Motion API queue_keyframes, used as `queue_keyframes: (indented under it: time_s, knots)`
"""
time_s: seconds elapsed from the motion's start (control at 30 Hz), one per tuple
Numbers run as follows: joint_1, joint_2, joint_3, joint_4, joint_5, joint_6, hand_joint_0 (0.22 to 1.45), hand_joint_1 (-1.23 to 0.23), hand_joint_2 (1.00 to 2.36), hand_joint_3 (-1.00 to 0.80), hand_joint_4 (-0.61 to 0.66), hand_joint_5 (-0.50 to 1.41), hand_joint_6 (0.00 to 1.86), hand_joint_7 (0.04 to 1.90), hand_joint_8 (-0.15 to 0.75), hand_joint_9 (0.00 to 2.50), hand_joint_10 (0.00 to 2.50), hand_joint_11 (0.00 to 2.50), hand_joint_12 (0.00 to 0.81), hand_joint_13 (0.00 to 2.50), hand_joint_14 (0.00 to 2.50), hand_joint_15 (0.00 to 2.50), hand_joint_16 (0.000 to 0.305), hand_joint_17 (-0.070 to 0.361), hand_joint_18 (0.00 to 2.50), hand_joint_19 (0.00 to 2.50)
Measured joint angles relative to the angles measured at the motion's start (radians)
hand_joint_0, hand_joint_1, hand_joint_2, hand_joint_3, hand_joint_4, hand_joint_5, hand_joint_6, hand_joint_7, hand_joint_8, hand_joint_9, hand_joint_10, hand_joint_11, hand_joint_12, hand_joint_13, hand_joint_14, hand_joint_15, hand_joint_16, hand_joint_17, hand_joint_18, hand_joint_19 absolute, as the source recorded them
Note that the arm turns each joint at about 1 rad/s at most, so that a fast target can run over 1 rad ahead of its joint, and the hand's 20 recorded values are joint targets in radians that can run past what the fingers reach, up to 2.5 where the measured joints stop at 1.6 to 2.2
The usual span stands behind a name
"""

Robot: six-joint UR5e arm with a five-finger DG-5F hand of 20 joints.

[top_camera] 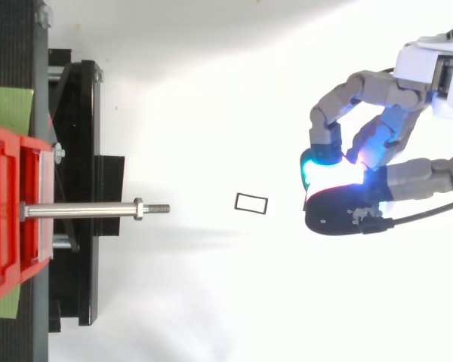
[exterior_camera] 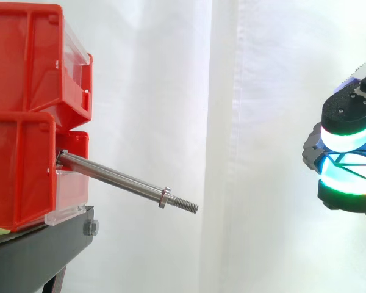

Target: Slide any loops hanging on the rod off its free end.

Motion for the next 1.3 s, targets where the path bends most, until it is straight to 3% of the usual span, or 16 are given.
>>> queue_keyframes:
  time_s: [0.37,0.63,1.3]
  knots:
    - [0.0,0.0,0.0,-0.001,0.001,0.0,0.7,-0.82,1.02,-0.23,-0.07,-0.16,0.94,0.94,0.263,1.13,0.03,1.05,0.348,0.85,0.02,0.54,0.046,0.104,0.88,0.52]
    - [0.001,0.0,0.0,-0.001,0.001,0.007,0.73,-0.84,1.01,-0.41,-0.06,-0.16,0.94,0.91,0.259,1.12,0.03,1.03,0.341,0.85,0.02,0.53,0.045,0.102,0.88,0.51]
    - [0.005,0.0,0.0,0.0,0.0,0.018,0.6,-0.7,1.01,-0.31,0.04,-0.12,0.93,1.01,0.277,1.25,0.03,1.03,0.354,0.9,0.02,0.56,0.048,0.108,0.91,0.58]
